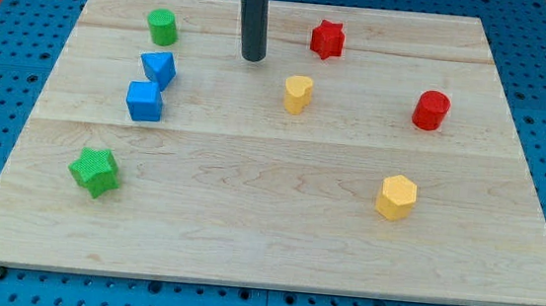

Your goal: Move the green circle slightly up

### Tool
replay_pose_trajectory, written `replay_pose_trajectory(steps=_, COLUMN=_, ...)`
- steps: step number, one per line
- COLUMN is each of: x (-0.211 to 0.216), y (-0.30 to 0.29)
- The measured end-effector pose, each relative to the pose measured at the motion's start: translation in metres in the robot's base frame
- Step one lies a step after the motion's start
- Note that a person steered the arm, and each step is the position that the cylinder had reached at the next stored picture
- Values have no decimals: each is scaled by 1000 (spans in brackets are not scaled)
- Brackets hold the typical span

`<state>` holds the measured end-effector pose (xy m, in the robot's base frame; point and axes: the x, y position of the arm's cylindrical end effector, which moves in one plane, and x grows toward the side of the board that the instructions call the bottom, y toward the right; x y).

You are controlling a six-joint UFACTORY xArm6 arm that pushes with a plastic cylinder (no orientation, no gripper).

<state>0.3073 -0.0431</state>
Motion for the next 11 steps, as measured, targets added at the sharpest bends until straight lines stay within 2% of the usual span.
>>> replay_pose_trajectory(steps=3, x=3, y=-54)
replay_pose_trajectory(steps=5, x=4, y=-52)
replay_pose_trajectory(steps=6, x=6, y=-19)
replay_pose_trajectory(steps=7, x=6, y=-25)
replay_pose_trajectory(steps=9, x=-13, y=-116)
replay_pose_trajectory(steps=10, x=-14, y=-121)
replay_pose_trajectory(steps=11, x=-18, y=-167)
